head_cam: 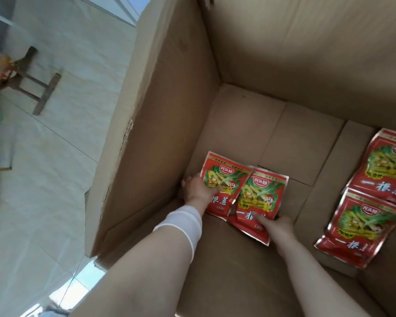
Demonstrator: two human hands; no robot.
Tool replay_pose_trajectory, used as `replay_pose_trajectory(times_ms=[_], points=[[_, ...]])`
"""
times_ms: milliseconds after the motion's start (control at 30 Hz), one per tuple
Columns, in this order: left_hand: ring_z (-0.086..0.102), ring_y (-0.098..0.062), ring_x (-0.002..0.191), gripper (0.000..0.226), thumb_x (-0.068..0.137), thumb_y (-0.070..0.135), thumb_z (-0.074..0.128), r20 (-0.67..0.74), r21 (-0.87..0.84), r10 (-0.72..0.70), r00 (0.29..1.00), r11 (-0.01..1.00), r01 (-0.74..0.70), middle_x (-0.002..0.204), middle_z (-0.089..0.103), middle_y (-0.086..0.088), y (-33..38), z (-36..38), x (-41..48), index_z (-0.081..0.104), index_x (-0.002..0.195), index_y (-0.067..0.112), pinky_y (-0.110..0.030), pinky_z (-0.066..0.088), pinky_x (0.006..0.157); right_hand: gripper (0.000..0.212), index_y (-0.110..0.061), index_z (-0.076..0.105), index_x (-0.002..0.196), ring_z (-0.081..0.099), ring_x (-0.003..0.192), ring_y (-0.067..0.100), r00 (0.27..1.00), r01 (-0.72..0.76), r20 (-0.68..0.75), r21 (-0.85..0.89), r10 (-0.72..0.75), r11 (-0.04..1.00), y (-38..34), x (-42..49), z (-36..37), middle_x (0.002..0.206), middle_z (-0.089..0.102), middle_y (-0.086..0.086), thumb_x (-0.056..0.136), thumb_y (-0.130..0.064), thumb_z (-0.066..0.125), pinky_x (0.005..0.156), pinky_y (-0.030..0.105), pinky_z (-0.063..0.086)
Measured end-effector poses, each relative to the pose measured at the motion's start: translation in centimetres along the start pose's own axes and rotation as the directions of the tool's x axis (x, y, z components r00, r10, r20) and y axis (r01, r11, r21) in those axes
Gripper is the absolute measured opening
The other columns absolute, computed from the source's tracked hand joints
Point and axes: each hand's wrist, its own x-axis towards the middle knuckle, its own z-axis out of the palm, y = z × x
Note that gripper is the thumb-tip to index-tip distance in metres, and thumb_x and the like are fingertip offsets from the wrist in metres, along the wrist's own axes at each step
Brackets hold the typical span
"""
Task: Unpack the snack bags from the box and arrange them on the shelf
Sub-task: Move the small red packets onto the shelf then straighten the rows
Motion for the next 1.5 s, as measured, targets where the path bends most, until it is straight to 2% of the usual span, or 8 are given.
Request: replay_pose_trajectory(times_ms=[167,400,633,933,1067,1200,1333,1500], points=[[0.06,-0.025,0.111,0.05,0.074,0.021,0.078,0.225,-0.222,0.14,0.964,0.971,-0.089,0.121,0.063,-0.012,1.2,-1.7,-3.0,0.057,0.118,0.008,-0.03,0.045,0.09,0.048,-0.002,0.054,0.122,0.06,0.107,0.035,0.994,0.109,0.01,0.107,-0.11,0.988,-0.5,-2.1,-2.8,0.122,0.06,0.021,0.08,-0.019,0.071,0.085,0.036,0.045],[0.064,-0.016,0.1,0.036,0.079,0.032,0.072,0.22,-0.448,0.38,0.899,0.858,-0.253,0.112,0.067,-0.001,4.2,-6.6,-10.9,0.057,0.11,0.022,-0.041,0.05,0.092,0.044,-0.013,0.052,0.123,0.059,0.109,0.028,0.961,0.275,-0.042,0.26,-0.273,0.926,-1.0,-9.3,-8.6,0.122,0.061,0.009,0.084,-0.027,0.067,0.094,0.037,0.046],[0.066,-0.022,0.099,0.032,0.083,0.029,0.068,0.098,-0.623,0.584,0.806,0.668,-0.408,0.107,0.066,-0.002,8.4,-13.2,-21.6,0.053,0.11,0.02,-0.04,0.053,0.086,0.043,-0.015,0.055,0.116,0.063,0.09,0.018,0.898,0.437,-0.195,0.479,-0.394,0.761,1.7,-20.8,-13.2,0.103,0.065,0.002,0.078,-0.022,0.073,0.076,0.031,0.051],[0.067,-0.019,0.095,0.022,0.083,0.027,0.067,0.109,-0.622,0.9,0.422,0.393,-0.677,0.109,0.068,-0.004,7.2,-15.5,-35.1,0.058,0.103,0.022,-0.039,0.053,0.088,0.025,-0.02,0.065,0.09,0.068,0.078,0.02,0.672,0.707,-0.706,0.52,-0.225,0.48,13.6,-33.4,-10.9,0.089,0.07,0.003,0.07,-0.019,0.08,0.075,0.036,0.056],[0.067,-0.016,0.094,0.024,0.083,0.03,0.067,0.143,-0.627,0.953,0.266,0.295,-0.721,0.102,0.068,0.004,4.9,-13.5,-43.1,0.059,0.105,0.024,-0.038,0.053,0.087,0.019,-0.021,0.065,0.084,0.067,0.061,0.004,0.601,0.778,-0.784,0.53,-0.154,0.339,20.3,-39.9,-9.0,0.081,0.07,-0.001,0.073,-0.011,0.077,0.06,0.019,0.055],[0.067,-0.008,0.086,0.017,0.084,0.035,0.066,0.196,-0.623,0.979,0.055,0.167,-0.764,0.098,0.067,0.008,0.9,-10.1,-52.4,0.058,0.097,0.029,-0.025,0.054,0.076,0.028,-0.017,0.068,0.097,0.07,0.082,0.019,0.526,0.821,-0.85,0.504,-0.016,0.269,29.0,-45.8,-7.5,0.091,0.072,0.003,0.071,-0.014,0.078,0.077,0.033,0.056],[0.067,0.004,0.066,0.009,0.084,0.028,0.067,0.272,-0.662,0.946,-0.179,0.049,-0.748,0.083,0.067,0.015,-5.9,-6.1,-61.0,0.06,0.089,0.031,-0.013,0.051,0.056,0.028,-0.017,0.066,0.1,0.072,0.078,0.016,0.459,0.858,-0.882,0.472,0.108,0.203,39.1,-50.8,-4.5,0.091,0.073,0.003,0.073,-0.016,0.075,0.07,0.031,0.058],[0.069,-0.001,0.073,0.009,0.083,0.03,0.068,0.378,-0.674,0.821,-0.429,-0.074,-0.735,0.083,0.069,0.014,-17.8,1.4,-70.2,0.061,0.084,0.035,-0.022,0.055,0.067,0.018,-0.022,0.065,0.086,0.07,0.066,0.007,0.348,0.894,-0.885,0.413,0.31,0.175,54.2,-55.3,0.8,0.073,0.073,-0.009,0.074,-0.014,0.075,0.06,0.02,0.055]])
